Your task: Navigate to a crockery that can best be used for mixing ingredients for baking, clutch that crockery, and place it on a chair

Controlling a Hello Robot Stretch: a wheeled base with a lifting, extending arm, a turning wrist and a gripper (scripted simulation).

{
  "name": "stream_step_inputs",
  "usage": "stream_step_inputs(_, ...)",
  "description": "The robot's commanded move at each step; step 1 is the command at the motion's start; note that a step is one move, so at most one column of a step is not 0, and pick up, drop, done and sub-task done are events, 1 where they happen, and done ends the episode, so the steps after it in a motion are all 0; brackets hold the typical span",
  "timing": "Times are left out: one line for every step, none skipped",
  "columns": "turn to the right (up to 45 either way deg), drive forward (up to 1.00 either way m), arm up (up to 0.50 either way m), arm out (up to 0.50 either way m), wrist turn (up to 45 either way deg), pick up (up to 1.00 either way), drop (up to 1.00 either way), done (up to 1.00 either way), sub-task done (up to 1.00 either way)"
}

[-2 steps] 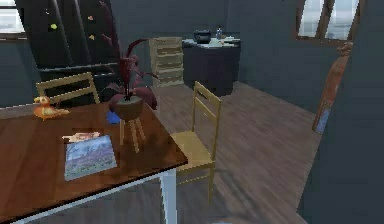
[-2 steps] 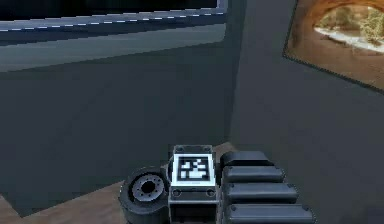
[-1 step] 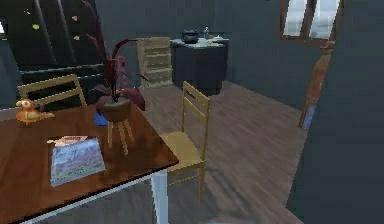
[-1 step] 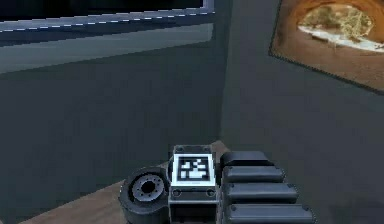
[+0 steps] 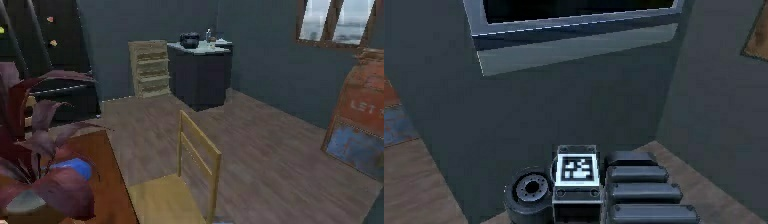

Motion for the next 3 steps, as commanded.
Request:
stream_step_inputs(-33.0,0.0,0.0,0.0,0.0,0.0,0.0,0.0,0.0)
stream_step_inputs(27.0,0.0,0.0,0.0,0.0,0.0,0.0,0.0,0.0)
stream_step_inputs(-21.0,0.0,0.0,0.0,0.0,0.0,0.0,0.0,0.0)
